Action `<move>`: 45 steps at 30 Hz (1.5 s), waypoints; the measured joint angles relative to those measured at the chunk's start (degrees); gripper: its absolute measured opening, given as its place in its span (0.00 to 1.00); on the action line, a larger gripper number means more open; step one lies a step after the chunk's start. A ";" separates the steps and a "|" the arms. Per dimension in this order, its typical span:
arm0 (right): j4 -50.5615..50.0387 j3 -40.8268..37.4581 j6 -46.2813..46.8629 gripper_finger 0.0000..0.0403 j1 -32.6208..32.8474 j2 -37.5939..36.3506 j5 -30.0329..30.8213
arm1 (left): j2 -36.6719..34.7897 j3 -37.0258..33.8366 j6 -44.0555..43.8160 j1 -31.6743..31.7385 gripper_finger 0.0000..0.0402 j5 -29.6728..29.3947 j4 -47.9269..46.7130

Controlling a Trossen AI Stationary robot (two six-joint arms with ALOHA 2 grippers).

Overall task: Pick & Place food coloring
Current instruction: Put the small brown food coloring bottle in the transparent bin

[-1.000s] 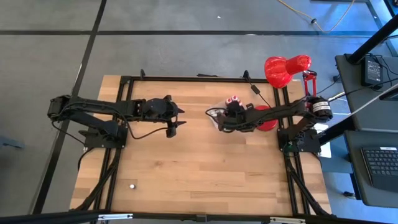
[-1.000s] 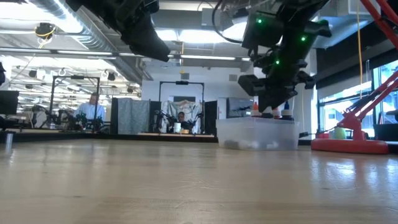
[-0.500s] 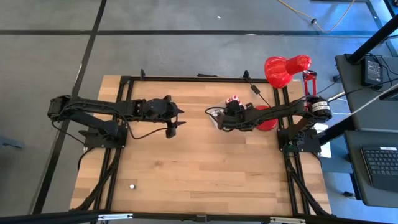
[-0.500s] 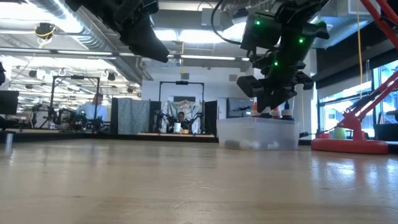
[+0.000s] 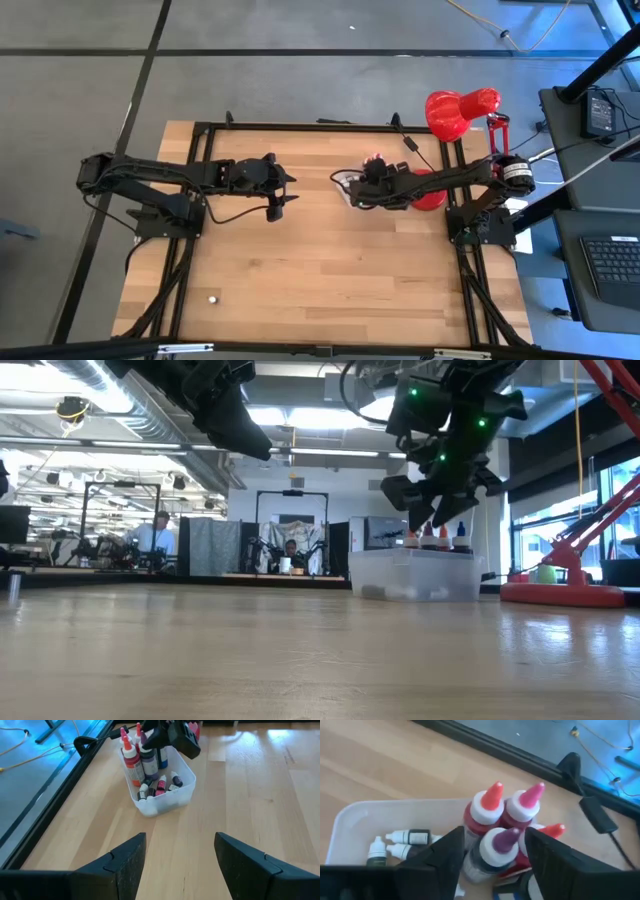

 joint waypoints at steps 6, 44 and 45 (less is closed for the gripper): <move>-3.35 3.28 -0.09 0.58 0.02 -0.11 0.51 | 0.00 0.00 -0.03 0.00 0.58 0.36 -0.04; 15.39 0.34 -34.79 0.59 22.37 -2.38 -18.05 | 1.22 6.19 -53.60 -28.34 0.58 0.31 -30.41; 16.02 -0.10 -35.50 0.59 21.78 -2.38 -18.10 | 1.86 6.52 -59.34 -30.24 0.58 0.35 -32.82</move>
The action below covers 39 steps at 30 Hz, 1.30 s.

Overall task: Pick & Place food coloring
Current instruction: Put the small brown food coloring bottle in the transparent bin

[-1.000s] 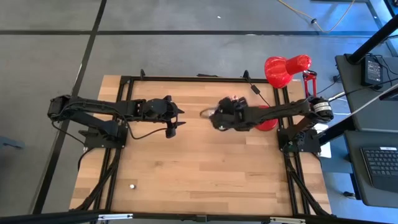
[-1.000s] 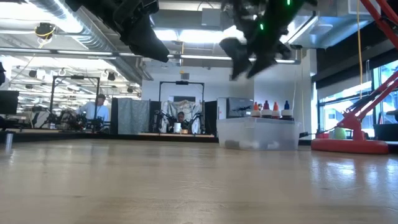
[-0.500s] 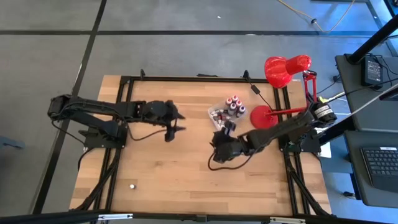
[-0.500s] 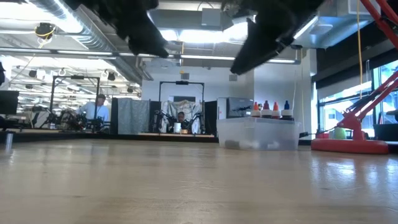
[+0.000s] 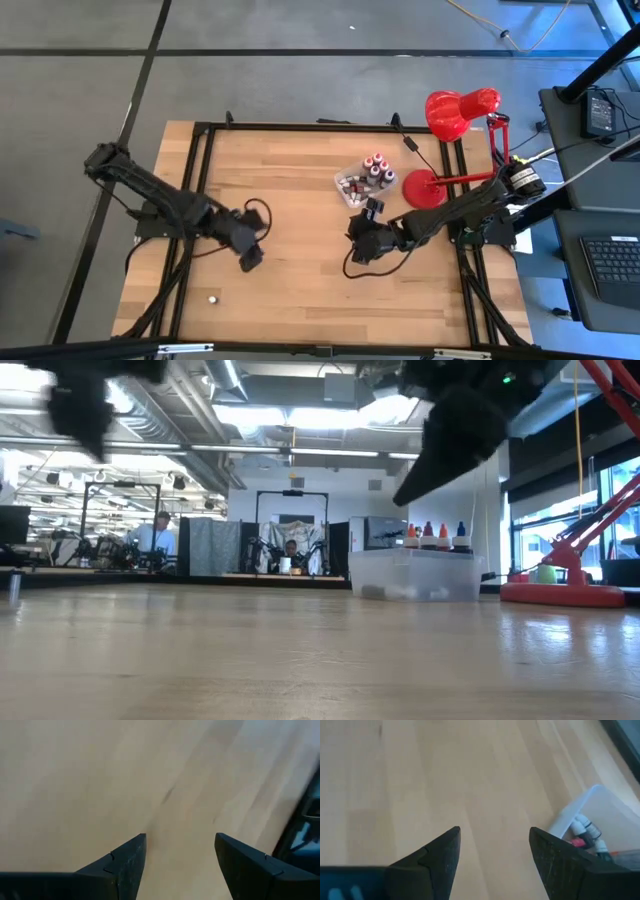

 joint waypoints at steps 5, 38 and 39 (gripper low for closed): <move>5.61 -1.36 -0.41 0.59 -2.98 0.00 -0.04 | 5.42 2.68 -26.42 -8.76 0.58 4.40 -11.83; 14.81 -1.40 -7.83 0.59 -6.50 0.00 -8.74 | 26.31 4.93 -70.17 -29.22 0.58 14.84 -6.18; 14.81 -1.40 -7.72 0.59 -6.50 0.00 -8.72 | 26.52 4.93 -70.13 -29.69 0.58 14.81 -5.98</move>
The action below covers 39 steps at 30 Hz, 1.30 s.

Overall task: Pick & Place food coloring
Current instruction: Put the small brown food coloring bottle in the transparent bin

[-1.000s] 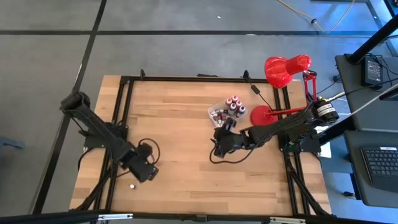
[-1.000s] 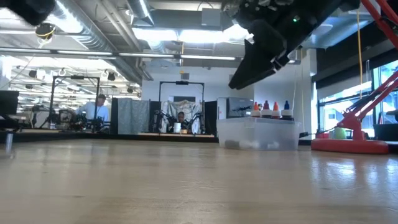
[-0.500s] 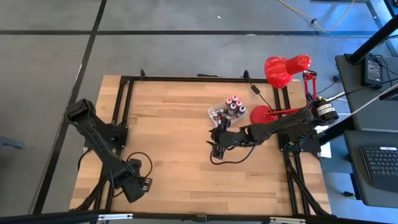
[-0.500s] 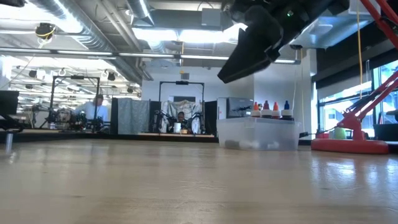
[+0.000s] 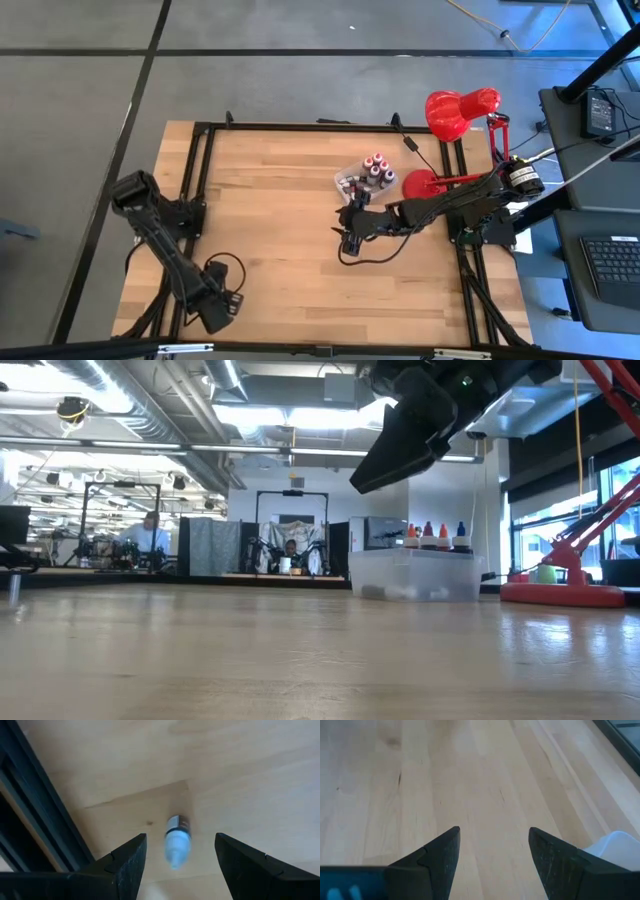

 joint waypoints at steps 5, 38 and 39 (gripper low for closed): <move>0.00 0.00 -0.23 0.59 0.00 0.00 0.11 | 1.08 0.00 2.85 -1.73 0.58 -1.55 -0.11; -0.07 0.00 0.14 0.59 -0.42 0.00 -1.30 | 1.37 -1.43 5.43 -1.76 0.24 -0.58 2.93; -0.08 0.00 0.14 0.59 -0.42 0.00 -1.81 | 1.37 -1.53 5.43 -1.76 0.22 -0.58 2.93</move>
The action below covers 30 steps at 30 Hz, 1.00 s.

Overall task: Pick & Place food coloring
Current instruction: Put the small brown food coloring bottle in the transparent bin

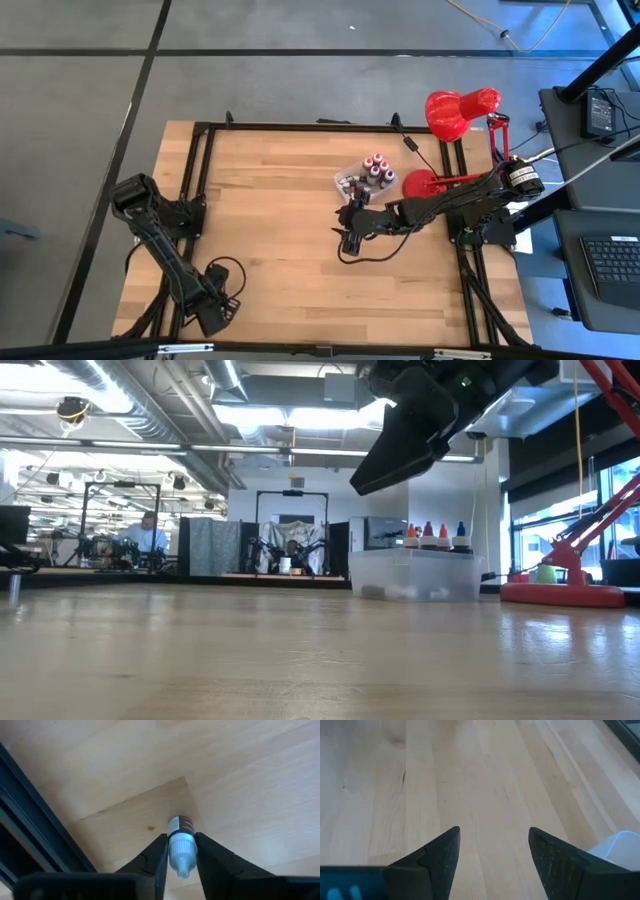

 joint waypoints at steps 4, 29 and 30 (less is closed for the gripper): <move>-0.05 0.00 -0.13 0.59 0.00 0.00 -1.42 | -0.07 -0.02 0.44 0.16 0.17 -1.10 -0.02; -38.07 5.62 27.63 0.59 4.89 -11.37 0.44 | -13.28 -0.14 89.71 50.35 0.17 -22.89 37.57; -38.01 5.62 29.04 0.59 5.01 -11.37 0.52 | -12.79 -0.07 93.65 52.93 0.17 -20.61 43.00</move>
